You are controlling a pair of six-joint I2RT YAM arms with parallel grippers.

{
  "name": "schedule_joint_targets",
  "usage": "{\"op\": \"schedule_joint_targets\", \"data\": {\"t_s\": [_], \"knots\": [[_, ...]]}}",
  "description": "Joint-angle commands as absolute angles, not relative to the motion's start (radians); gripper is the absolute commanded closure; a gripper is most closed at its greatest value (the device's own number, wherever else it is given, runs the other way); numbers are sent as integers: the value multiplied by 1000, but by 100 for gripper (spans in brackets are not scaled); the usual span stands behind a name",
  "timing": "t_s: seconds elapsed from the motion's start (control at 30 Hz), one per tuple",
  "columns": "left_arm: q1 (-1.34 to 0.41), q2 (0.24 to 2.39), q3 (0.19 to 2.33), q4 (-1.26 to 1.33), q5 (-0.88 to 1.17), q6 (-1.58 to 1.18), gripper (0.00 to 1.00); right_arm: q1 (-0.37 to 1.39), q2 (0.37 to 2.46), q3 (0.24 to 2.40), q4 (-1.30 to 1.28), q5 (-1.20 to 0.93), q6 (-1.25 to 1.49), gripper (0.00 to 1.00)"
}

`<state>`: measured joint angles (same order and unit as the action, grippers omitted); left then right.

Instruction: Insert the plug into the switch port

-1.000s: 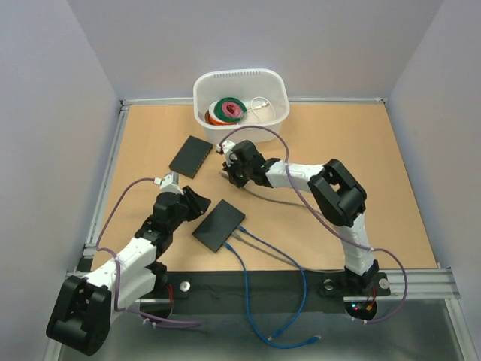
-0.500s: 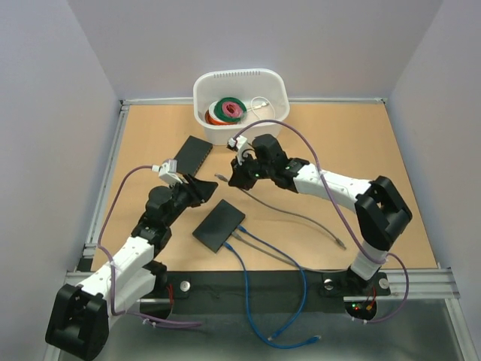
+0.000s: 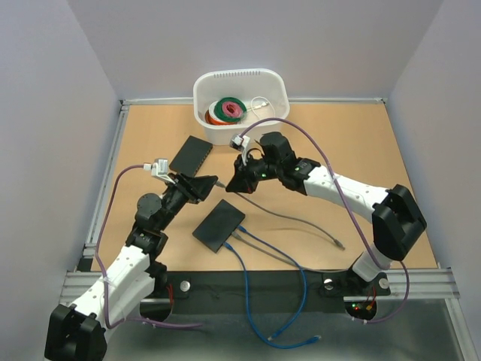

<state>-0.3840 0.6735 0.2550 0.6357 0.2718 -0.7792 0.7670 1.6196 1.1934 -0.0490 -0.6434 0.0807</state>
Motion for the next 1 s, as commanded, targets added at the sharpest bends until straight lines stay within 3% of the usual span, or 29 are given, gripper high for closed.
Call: {"op": "schedule_joint_targets", "data": {"t_s": [0.0,0.43,0.77,0.97], "knots": [[-379,664,245,661,275,-781,43,770,1563,1177,-21,-687,101,100],[-377,660,244,666,265,-775,44,770,1534,1187,-21,-750,130,100],[-377,690,224,767,340,-802,64,770,1551,1210,-9,-758,144,99],[-379,701,219,804,374,-821,69,770,1557,1209,26,-747,160,100]]}}
